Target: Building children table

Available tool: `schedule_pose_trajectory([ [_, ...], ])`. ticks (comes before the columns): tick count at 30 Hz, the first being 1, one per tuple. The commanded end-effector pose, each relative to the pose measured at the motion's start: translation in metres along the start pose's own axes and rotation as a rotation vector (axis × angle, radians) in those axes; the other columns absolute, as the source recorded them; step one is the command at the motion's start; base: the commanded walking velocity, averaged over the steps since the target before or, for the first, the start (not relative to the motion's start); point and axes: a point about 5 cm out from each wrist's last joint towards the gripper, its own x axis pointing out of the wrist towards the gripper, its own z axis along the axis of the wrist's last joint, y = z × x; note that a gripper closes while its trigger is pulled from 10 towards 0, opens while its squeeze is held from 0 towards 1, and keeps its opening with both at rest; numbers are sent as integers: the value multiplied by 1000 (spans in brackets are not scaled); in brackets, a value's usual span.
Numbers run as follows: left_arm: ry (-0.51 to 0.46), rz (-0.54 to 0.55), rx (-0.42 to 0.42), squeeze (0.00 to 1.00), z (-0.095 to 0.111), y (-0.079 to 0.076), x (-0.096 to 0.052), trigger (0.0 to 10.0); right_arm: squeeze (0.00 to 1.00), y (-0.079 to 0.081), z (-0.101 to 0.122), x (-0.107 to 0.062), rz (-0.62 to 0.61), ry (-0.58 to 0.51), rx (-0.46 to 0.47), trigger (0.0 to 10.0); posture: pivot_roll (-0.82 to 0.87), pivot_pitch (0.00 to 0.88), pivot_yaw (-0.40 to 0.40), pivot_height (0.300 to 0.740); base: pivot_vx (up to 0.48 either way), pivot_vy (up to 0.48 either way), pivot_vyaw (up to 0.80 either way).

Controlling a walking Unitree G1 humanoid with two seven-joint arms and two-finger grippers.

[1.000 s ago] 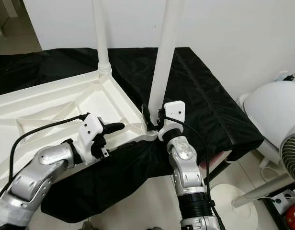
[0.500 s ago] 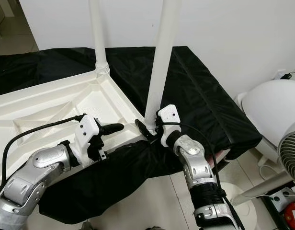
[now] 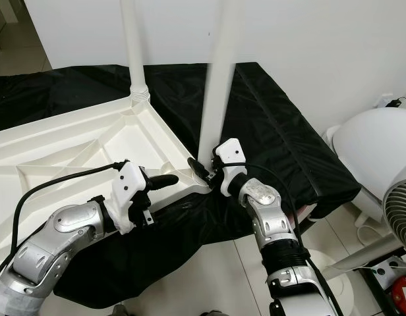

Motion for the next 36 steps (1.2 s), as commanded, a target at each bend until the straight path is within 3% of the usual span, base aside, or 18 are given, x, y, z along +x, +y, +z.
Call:
schedule_pose_trajectory([
  [1, 10, -20, 7, 0, -2, -3, 2, 10000, 0, -4, -1, -2, -1, 12, -30, 0, 31, 84, -20, 740, 0, 0, 0],
  [3, 10, -18, 8, 0, -1, -2, 3, 10000, 0, -5, -1, -2, -9, 13, -31, 0, 31, 84, -20, 740, 0, 0, 0],
  [4, 11, -16, 9, 0, -1, -2, 3, 10000, 0, -5, -2, -3, -21, 16, -27, 10000, 32, 84, -23, 740, 0, 0, 0],
  [16, 13, -4, 25, 0, -1, 0, 2, 10000, 0, 0, 3, 0, -194, -33, 51, 10000, 19, 87, -22, 740, 0, 0, 0],
  [19, 12, 1, 24, 0, -1, 0, 3, 10000, 0, 1, 5, 1, -283, -38, 46, 10000, 16, 92, -23, 740, 0, 0, 0],
  [20, 13, 3, 24, 0, -1, 1, 3, 10000, 0, 6, 6, 2, -362, -46, 62, 10000, 14, 91, -25, 740, 0, 0, 0],
  [22, 13, 3, 24, 0, -1, 1, 3, 10000, 0, 6, 6, 2, -362, -46, 62, 10000, 14, 91, -25, 740, 0, 0, 0],
  [24, 14, 6, 25, 0, -1, 2, 3, 10000, 0, 18, 7, 7, -486, -50, 121, 10000, 11, 89, -25, 740, 0, 0, 0],
  [28, 10, 9, 31, 0, 0, 2, 5, 10000, 0, 28, 8, 13, -610, -56, 192, 10000, 13, 87, -28, 740, 0, 0, 0],
  [34, 6, 14, 32, 0, 0, 2, 6, 10000, 0, 34, 11, 20, -593, -66, 231, 10000, 20, 85, -32, 740, 0, 0, 0],
  [35, 7, 16, 34, 0, 0, 3, 5, 10000, 627, 35, 12, 20, -569, -79, 239, 10000, 21, 84, -34, 740, 0, 0, 0],
  [36, 7, 19, 37, 0, 0, 3, 5, 10000, 627, 35, 14, 19, -550, -91, 243, 10000, 21, 84, -34, 740, 0, 0, 0],
])
